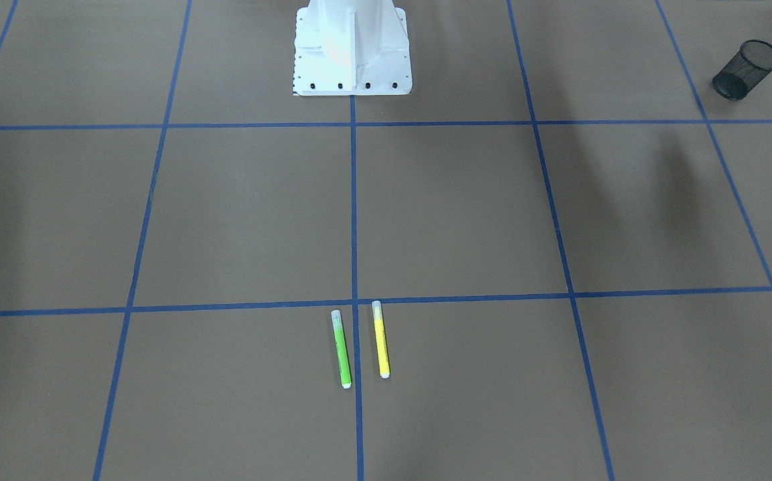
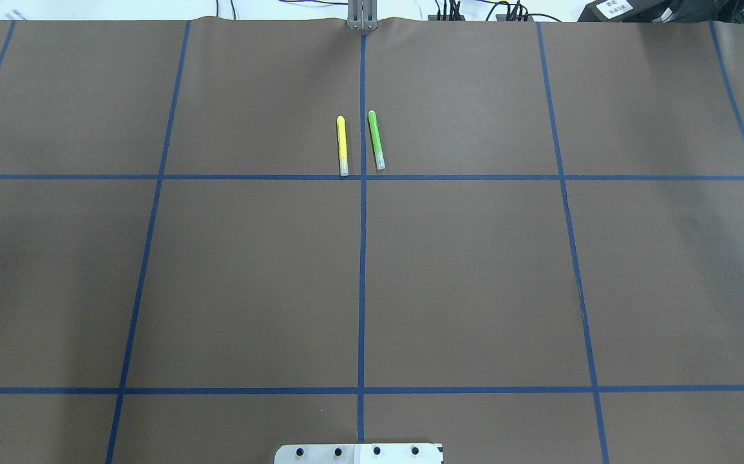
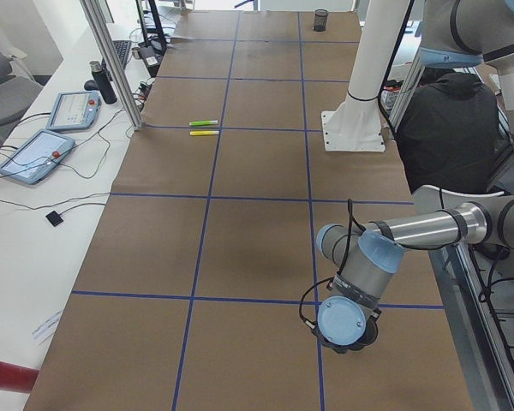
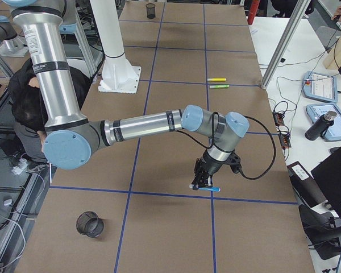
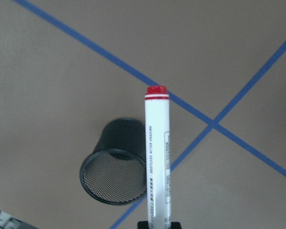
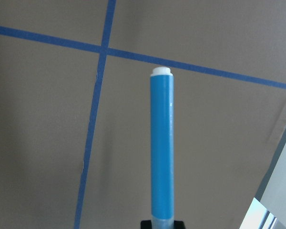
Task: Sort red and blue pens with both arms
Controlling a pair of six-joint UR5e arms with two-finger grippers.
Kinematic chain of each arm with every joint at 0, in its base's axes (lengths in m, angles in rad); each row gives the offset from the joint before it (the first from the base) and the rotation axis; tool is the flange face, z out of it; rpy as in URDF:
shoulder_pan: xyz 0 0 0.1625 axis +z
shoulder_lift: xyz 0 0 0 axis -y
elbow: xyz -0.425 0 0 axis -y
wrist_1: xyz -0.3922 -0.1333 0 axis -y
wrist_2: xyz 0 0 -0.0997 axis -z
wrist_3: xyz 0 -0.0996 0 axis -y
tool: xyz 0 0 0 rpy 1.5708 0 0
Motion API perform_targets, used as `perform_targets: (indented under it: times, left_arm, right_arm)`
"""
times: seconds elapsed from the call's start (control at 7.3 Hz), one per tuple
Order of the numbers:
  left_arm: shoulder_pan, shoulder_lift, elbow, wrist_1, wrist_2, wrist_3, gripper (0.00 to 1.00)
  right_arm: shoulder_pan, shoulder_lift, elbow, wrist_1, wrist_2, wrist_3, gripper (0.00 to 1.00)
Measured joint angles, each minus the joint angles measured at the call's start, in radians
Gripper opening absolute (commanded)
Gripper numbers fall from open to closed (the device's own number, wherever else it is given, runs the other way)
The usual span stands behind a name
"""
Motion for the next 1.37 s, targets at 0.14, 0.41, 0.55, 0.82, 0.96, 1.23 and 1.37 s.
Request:
perform_targets:
  times: [0.14, 0.41, 0.55, 0.82, 0.96, 1.23, 1.37]
  left_arm:
    - [-0.008, 0.018, 0.031, 0.029, -0.022, 0.004, 0.0]
    - [-0.033, 0.029, 0.103, 0.044, -0.035, 0.007, 0.0]
    - [-0.04, 0.03, 0.132, 0.045, -0.04, 0.008, 0.0]
    - [-0.045, 0.032, 0.18, 0.045, -0.081, 0.008, 0.08]
    - [-0.045, 0.037, 0.192, 0.045, -0.1, 0.009, 0.98]
    - [-0.046, 0.048, 0.201, 0.044, -0.131, 0.012, 1.0]
    - [-0.046, 0.045, 0.201, 0.041, -0.144, 0.013, 1.0]
  right_arm:
    - [0.006, -0.006, 0.001, 0.0, 0.004, 0.0, 0.0]
    - [0.015, -0.01, 0.001, 0.001, 0.005, -0.004, 0.0]
    - [0.021, -0.01, 0.001, 0.001, 0.006, -0.008, 0.0]
    - [0.037, -0.015, 0.001, 0.001, 0.007, -0.025, 0.0]
    - [0.042, -0.016, 0.001, 0.002, 0.008, -0.031, 0.0]
    - [0.048, -0.023, 0.001, 0.003, 0.018, -0.034, 0.0]
    - [0.056, -0.037, 0.002, 0.003, 0.024, -0.035, 0.0]
